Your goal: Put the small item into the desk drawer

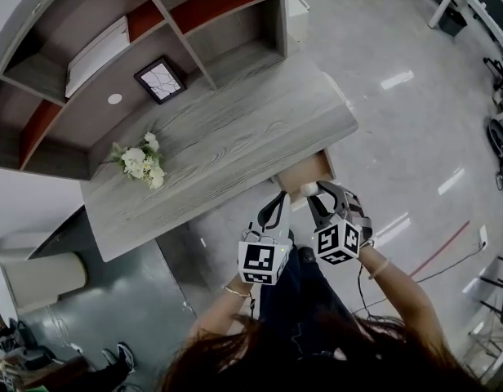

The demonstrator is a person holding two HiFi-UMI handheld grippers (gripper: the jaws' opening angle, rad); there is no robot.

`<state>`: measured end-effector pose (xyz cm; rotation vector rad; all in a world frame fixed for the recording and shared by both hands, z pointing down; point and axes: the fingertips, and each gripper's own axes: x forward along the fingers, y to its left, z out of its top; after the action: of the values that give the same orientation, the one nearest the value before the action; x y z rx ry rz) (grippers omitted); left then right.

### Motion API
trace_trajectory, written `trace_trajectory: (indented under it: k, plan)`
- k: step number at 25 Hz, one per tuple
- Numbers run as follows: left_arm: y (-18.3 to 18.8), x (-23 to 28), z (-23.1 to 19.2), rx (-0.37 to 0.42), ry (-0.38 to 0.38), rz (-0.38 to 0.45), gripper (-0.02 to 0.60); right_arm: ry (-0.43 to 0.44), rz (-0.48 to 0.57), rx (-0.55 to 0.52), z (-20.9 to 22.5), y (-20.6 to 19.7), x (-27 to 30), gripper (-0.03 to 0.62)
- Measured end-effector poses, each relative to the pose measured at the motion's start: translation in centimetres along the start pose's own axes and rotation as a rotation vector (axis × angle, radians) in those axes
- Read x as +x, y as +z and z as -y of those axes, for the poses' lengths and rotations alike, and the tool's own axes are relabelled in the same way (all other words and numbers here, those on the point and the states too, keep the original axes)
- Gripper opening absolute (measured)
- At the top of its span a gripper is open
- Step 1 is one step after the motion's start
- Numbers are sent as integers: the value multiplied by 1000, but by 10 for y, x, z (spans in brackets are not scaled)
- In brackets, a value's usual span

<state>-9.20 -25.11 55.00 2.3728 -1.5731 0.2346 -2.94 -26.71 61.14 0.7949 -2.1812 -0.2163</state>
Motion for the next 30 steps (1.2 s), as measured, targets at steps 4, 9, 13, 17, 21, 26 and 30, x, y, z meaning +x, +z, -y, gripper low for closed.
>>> trace_trajectory:
  k: [4,9,13,17,21,26,30]
  plan:
    - [-12,9,0,20,-31,-2,15,18,-19,-25,-7,-9,15,123]
    - [-29,18,-8,19,-38,-16,15,28,-45,-52,-14,-22,35,123]
    - [-45,24,-14,17,-35,-33,15,25,-72,-62,-17,-37,50,123]
    - [-58,29,-20,17,-39,-42,15,31,-100,-65,-23,-53,64,124]
    - [-71,37,-25,12,-39,-46,15,41,-118,-75,-30,-66,79,124]
    - [-85,48,-27,12,-49,-47,15,54,-144,-103,-37,-82,96,124]
    - [-95,57,-34,4,-42,-50,15,60,-158,-110,-39,-92,111,126]
